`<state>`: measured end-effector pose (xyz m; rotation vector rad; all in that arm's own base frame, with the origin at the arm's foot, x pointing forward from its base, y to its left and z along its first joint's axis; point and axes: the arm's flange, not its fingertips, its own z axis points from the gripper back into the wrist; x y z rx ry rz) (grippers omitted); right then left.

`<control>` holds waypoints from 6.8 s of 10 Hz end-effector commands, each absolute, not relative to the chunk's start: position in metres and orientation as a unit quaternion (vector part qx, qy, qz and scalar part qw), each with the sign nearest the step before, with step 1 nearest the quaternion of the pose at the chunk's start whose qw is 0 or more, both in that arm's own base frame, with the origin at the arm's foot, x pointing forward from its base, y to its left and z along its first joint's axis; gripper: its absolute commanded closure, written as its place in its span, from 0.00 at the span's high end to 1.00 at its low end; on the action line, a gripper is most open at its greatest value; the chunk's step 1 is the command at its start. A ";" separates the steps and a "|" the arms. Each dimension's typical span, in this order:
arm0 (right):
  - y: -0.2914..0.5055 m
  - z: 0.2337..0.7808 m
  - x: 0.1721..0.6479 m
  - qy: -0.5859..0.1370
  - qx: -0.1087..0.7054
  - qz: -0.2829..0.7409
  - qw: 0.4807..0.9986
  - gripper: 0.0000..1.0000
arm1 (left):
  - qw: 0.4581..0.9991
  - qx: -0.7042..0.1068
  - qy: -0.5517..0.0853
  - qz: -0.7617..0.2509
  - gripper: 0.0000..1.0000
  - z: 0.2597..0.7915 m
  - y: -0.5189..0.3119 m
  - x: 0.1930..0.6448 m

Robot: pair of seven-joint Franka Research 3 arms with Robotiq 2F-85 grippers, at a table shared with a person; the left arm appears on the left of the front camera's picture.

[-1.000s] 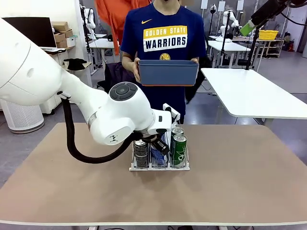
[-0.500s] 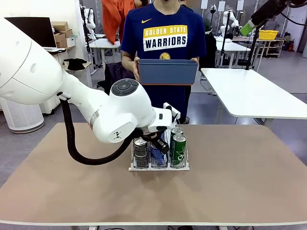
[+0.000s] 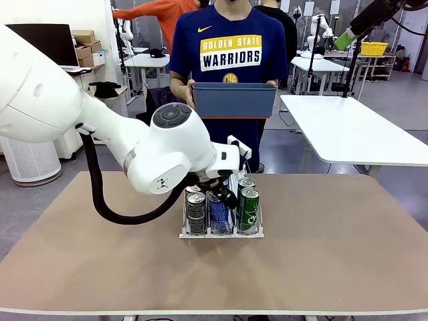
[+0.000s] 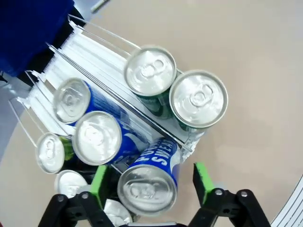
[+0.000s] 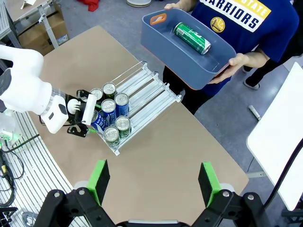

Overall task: Fill the beverage cans into the dispenser.
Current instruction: Place the picked Ionic drink in the line of the Automatic Can Dispenser with the same cans, then pick up the Sprite handed by the human.

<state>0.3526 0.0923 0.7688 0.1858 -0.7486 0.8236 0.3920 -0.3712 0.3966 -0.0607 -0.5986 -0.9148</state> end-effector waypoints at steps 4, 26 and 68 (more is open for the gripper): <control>0.093 0.769 0.352 -0.355 0.088 0.390 0.845 1.00 | 0.835 0.004 -0.344 -0.429 1.00 0.451 -0.372 0.370; 0.093 0.769 0.352 -0.355 0.088 0.390 0.845 1.00 | 0.831 -0.048 -0.338 -0.438 1.00 0.491 -0.351 0.346; 0.093 0.769 0.352 -0.355 0.088 0.390 0.845 1.00 | 0.817 -0.058 -0.325 -0.473 1.00 0.777 -0.145 0.361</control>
